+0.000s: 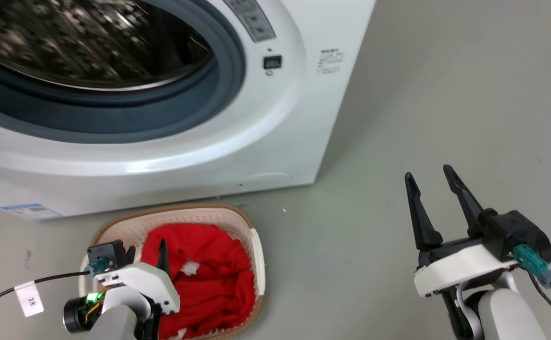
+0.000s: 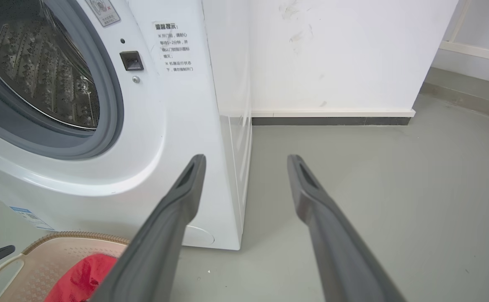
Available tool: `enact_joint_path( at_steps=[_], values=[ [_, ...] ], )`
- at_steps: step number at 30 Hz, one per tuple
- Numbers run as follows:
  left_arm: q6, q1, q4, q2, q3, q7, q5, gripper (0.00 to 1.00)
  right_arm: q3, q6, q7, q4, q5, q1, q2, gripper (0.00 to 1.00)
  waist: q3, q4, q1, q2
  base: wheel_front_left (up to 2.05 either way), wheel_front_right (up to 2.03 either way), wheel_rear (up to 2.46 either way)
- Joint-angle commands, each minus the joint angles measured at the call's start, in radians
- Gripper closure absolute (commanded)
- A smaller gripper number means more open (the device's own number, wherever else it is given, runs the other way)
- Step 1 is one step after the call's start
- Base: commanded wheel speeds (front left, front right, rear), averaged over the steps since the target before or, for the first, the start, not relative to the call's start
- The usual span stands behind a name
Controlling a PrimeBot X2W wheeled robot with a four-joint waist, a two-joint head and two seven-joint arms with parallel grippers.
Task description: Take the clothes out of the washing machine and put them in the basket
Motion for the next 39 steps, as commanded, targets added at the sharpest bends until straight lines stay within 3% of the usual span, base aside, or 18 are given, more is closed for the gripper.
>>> enact_joint_path(
  at_steps=[1,14,21,31,39],
  values=[
    [0.002,0.015,-0.033,-0.003,0.008,-0.004,0.007,0.0,-0.003,-0.001,0.005,-0.007,0.008,0.014,0.0,0.0,-0.051,0.041,0.0,0.0,0.0,0.0,0.0],
    [0.039,0.178,-0.53,-0.007,0.053,-0.004,0.166,0.0,-0.061,-0.001,0.058,-0.073,-0.034,0.113,-0.001,0.0,-0.17,0.117,0.0,0.0,0.0,0.0,0.0],
    [0.048,0.258,-0.732,-0.005,0.051,-0.004,0.219,0.0,-0.088,-0.001,0.079,-0.099,-0.055,0.156,-0.001,0.0,-0.224,0.14,0.0,0.0,0.0,0.0,0.0],
    [0.07,0.354,-0.881,0.026,0.024,0.044,0.26,0.0,-0.101,-0.001,0.108,-0.132,-0.071,0.212,0.0,0.0,-0.299,0.165,0.0,0.0,0.0,0.0,0.0],
    [0.085,0.425,-0.918,0.034,0.016,0.091,0.254,0.0,-0.092,-0.001,0.117,-0.145,-0.065,0.239,-0.001,0.0,-0.318,0.173,0.0,0.0,0.0,0.0,0.0]
  ],
)
